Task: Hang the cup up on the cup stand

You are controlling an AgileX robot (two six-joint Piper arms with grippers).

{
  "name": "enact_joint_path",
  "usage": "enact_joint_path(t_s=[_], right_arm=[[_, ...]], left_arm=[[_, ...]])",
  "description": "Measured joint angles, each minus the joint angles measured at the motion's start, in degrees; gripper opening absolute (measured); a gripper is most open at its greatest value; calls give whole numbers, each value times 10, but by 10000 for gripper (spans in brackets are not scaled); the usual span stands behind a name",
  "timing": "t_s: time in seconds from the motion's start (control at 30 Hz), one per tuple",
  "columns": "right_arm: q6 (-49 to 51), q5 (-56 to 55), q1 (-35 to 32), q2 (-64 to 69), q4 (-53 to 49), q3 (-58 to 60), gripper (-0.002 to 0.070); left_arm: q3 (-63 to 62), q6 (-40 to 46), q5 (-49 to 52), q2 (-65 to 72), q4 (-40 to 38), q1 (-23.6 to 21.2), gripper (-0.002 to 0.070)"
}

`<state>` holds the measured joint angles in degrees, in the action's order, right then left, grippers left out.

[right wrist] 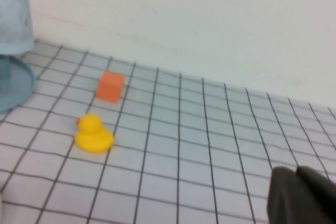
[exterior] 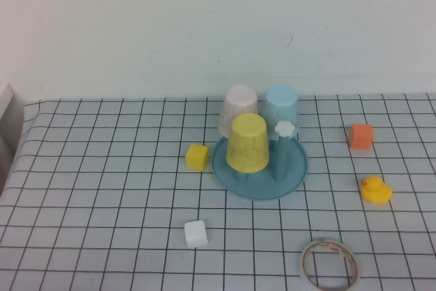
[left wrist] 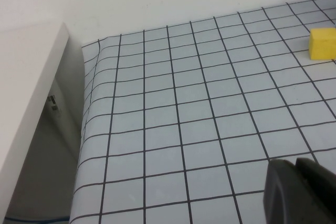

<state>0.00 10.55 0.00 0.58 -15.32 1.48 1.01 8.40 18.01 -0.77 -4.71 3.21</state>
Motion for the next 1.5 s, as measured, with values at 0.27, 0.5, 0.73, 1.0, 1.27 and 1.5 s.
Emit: enact_joint_path(t_s=[0.27,0.5,0.73,1.0,1.27,1.5], right_arm=[[10,81,-7,-12,24,-1,-1],[33,88,-7,-12,75,-3,-1],[37,92,7,-13,91,-3,-1],[37,96,7,-13,93,-4,-1],[37,96,-2,-13,93,-4,-1],[29,96,-2,-13,93,-4,-1]], left_arm=[[0,0,0,0,0,0,0],[0,0,0,0,0,0,-1],[0,0,1,0,0,0,-1],[0,0,1,0,0,0,-1],[0,0,1,0,0,0,-1],[0,0,1,0,0,0,-1]])
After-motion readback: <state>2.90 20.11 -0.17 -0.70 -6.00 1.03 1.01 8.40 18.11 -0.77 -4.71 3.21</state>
